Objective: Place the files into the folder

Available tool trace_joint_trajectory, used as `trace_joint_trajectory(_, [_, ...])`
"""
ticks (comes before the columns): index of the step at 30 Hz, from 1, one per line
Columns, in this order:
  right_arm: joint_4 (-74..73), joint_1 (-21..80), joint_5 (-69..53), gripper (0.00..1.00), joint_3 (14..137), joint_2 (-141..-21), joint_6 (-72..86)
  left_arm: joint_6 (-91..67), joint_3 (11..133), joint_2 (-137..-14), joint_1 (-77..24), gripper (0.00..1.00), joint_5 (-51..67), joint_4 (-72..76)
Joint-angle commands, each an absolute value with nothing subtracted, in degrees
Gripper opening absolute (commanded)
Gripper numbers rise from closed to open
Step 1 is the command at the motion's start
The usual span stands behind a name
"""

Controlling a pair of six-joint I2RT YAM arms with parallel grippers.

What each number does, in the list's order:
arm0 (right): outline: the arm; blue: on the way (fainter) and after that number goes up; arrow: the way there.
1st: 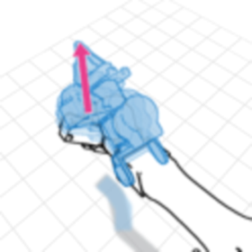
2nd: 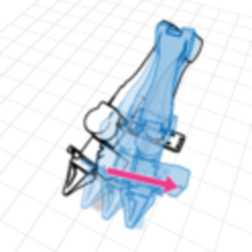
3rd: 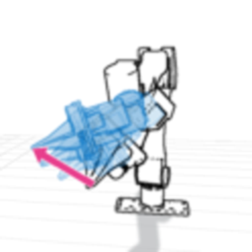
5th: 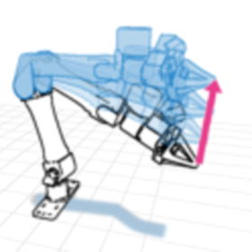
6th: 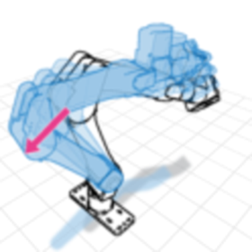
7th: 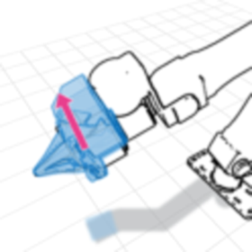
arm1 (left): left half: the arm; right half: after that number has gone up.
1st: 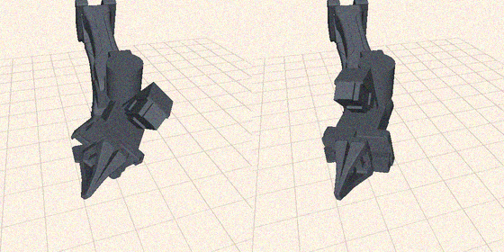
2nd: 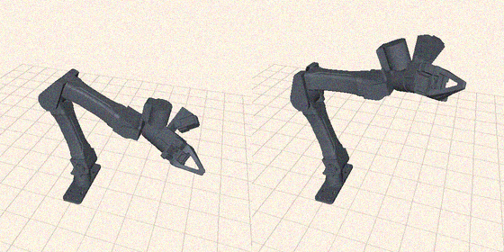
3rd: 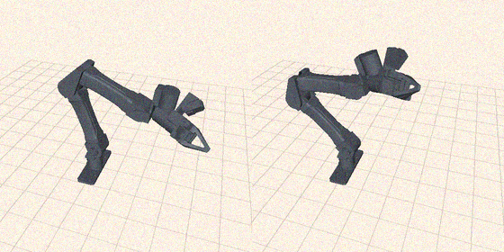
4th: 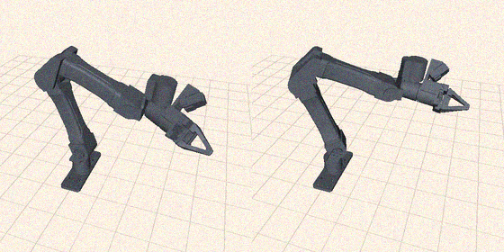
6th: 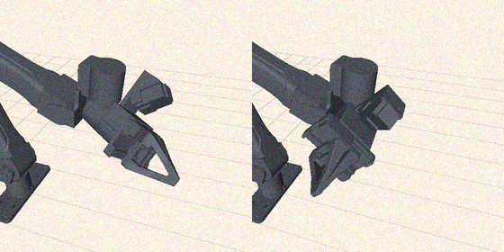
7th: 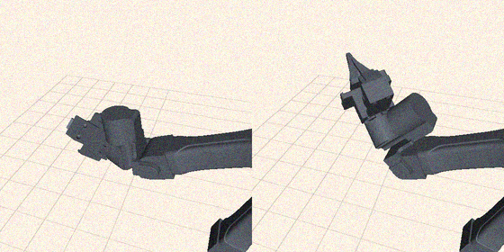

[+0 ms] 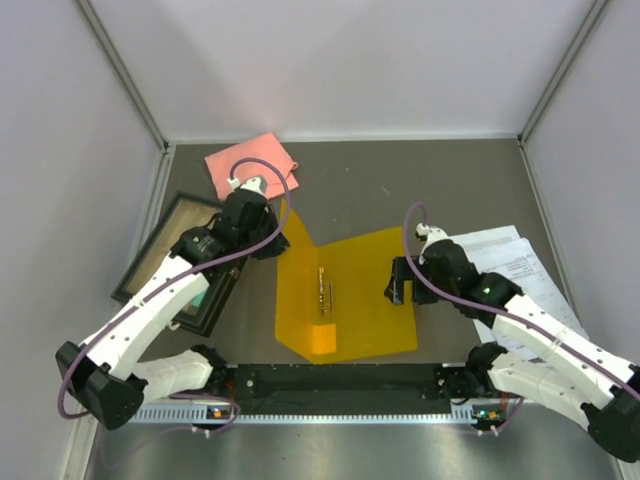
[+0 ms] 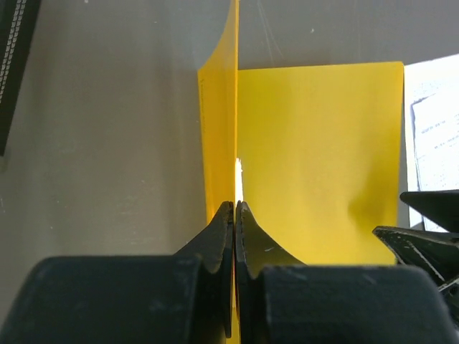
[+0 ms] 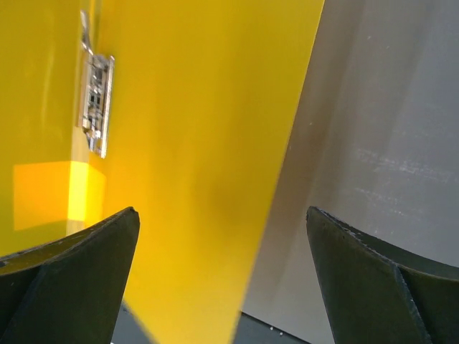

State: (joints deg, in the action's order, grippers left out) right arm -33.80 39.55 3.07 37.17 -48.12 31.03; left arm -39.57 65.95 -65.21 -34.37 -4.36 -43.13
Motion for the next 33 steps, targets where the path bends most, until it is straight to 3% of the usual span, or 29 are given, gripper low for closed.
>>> trace_joint_trajectory(1, [-28.1, 38.5, -0.9, 0.99, 36.6, -51.8, 28.3, -41.1, 61.5, -62.1, -33.8, 0.00, -5.2, -41.9])
trace_joint_trajectory(11, [-19.4, 33.8, -8.9, 0.91, 31.1, -53.8, 29.7, -37.6, 61.0, -60.8, -33.0, 0.00, -3.7, -43.5])
trace_joint_trajectory(17, [-18.8, 30.5, -7.7, 0.57, 29.4, -56.8, 30.3, -33.3, 60.2, -60.7, -32.9, 0.00, -8.0, -44.5])
trace_joint_trajectory(18, [-19.2, 30.0, -7.0, 0.44, 29.4, -57.1, 30.6, -32.9, 60.1, -61.4, -32.8, 0.00, -9.1, -45.5])
trace_joint_trajectory(20, [-19.4, 28.5, -6.1, 0.33, 28.8, -58.5, 30.5, -33.0, 59.7, -62.3, -32.3, 0.00, -12.0, -46.2])
trace_joint_trajectory(21, [-19.0, 28.3, -6.1, 0.22, 28.7, -59.1, 30.6, -33.0, 59.4, -63.1, -32.1, 0.00, -12.2, -46.4])
trace_joint_trajectory(24, [-18.0, 28.2, -5.8, 0.16, 28.4, -61.7, 31.5, -32.6, 58.0, -64.2, -31.4, 0.00, -11.3, -45.1])
trace_joint_trajectory(33, [-18.5, 28.2, -1.3, 0.12, 28.7, -65.3, 32.8, -34.7, 53.1, -63.2, -25.0, 0.00, -13.5, -44.5])
